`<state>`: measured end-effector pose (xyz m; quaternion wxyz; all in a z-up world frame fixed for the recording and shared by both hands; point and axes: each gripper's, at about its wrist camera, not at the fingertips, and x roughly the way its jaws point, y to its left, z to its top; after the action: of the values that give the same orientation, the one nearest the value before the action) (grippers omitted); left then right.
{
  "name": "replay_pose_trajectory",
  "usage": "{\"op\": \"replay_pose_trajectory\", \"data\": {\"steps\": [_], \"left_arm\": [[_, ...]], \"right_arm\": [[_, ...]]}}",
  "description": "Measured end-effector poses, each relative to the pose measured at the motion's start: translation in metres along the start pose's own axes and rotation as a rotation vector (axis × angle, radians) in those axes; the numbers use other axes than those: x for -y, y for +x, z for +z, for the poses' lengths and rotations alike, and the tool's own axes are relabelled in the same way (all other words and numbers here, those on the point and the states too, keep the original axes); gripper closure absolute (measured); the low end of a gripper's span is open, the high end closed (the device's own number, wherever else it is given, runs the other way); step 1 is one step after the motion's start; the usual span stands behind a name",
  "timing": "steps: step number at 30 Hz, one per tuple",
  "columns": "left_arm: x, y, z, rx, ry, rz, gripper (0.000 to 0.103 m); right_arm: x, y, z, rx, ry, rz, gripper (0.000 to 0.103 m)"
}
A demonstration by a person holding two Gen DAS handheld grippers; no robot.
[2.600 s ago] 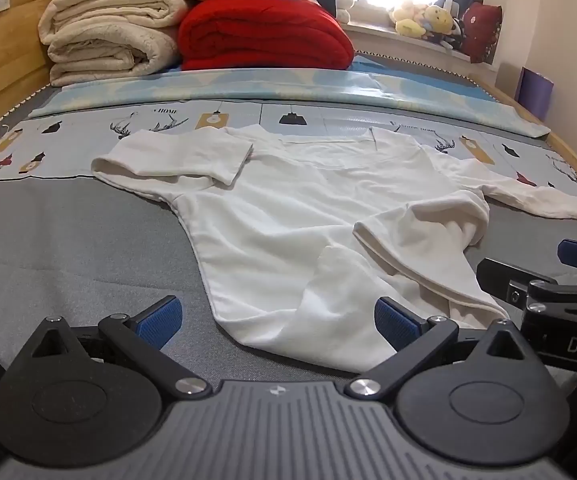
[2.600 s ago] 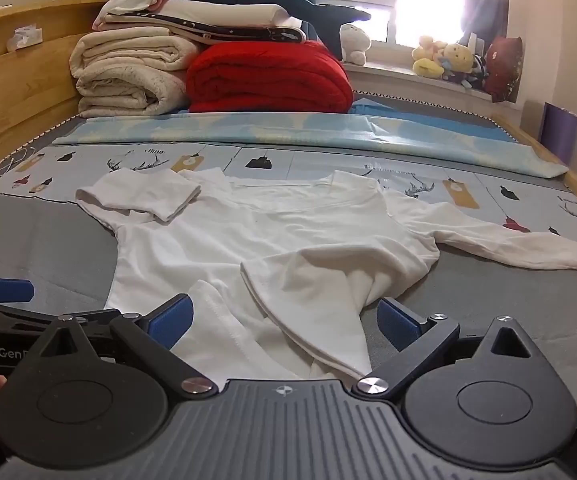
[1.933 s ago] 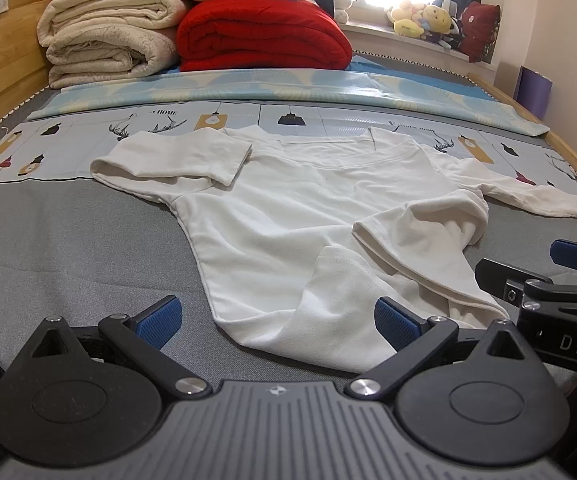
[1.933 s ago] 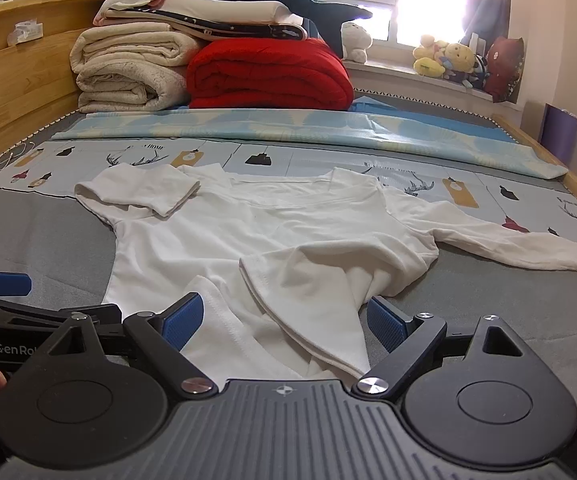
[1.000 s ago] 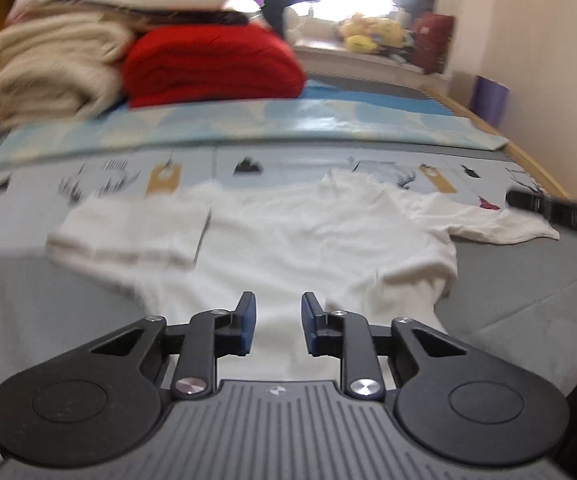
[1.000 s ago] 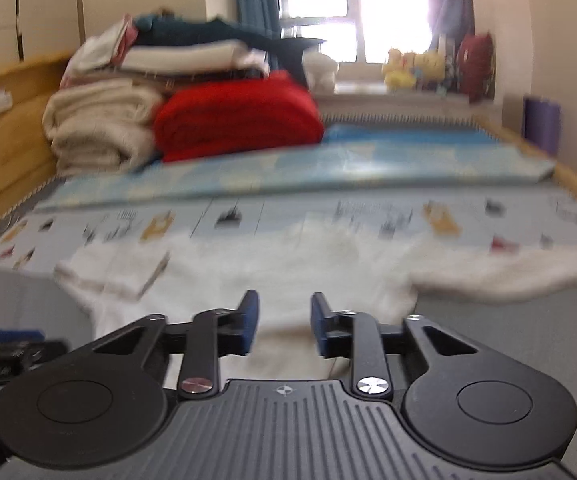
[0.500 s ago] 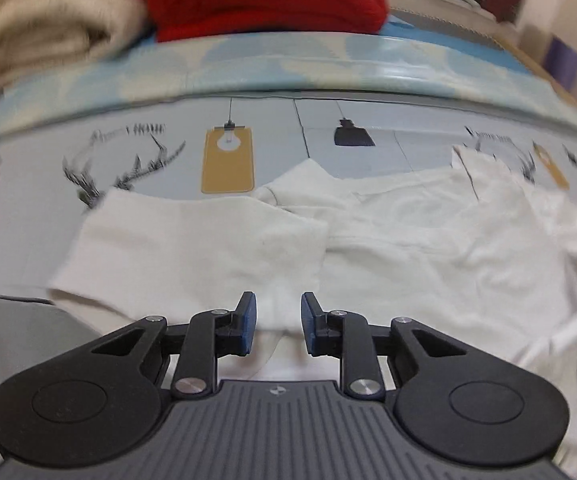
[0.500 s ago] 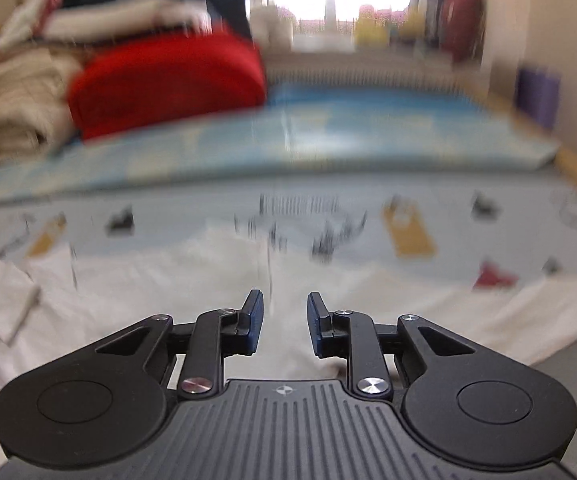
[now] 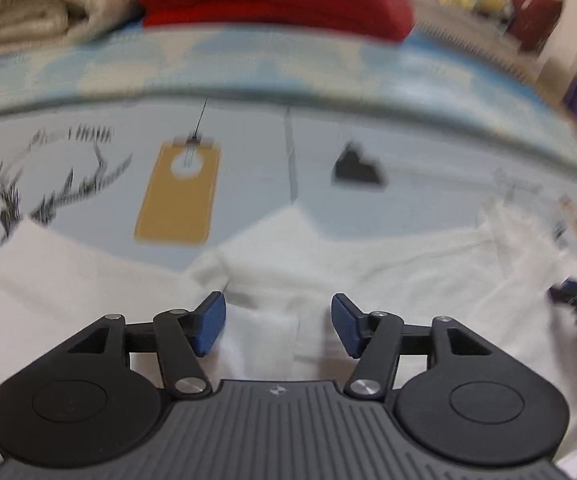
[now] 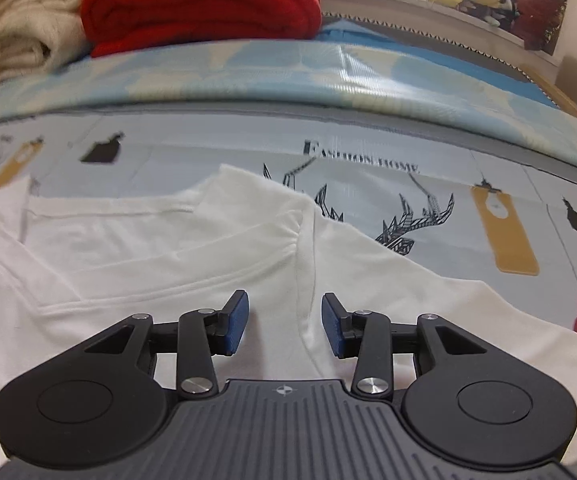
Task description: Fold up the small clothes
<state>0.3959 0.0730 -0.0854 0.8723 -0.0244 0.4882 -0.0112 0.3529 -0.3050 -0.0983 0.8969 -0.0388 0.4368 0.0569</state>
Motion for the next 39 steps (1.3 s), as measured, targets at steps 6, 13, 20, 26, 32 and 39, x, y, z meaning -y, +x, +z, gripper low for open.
{"op": "replay_pose_trajectory", "data": {"steps": [6,13,20,26,32,39], "left_arm": [[0.013,0.014,-0.001,0.019,0.115,0.066,0.066],[0.030,0.026,0.010,0.120,0.204,0.112,0.095],[0.047,0.033,0.028,0.237,0.204,0.057,0.095],[0.070,-0.001,0.038,0.395,0.242,0.060,0.092],[0.060,-0.049,0.034,0.273,0.147,-0.053,0.075],[0.063,-0.147,-0.027,0.143,0.195,-0.207,0.075]], "right_arm": [[0.005,0.020,0.010,0.034,0.005,-0.006,0.058],[0.008,0.019,0.011,0.073,-0.025,0.008,0.099],[0.037,0.011,0.021,0.127,0.071,-0.095,0.100],[0.039,-0.005,0.031,0.232,0.087,-0.241,0.100],[0.052,-0.020,0.028,0.131,0.151,-0.197,0.092],[0.046,-0.112,0.021,0.179,0.119,0.012,0.082]]}}
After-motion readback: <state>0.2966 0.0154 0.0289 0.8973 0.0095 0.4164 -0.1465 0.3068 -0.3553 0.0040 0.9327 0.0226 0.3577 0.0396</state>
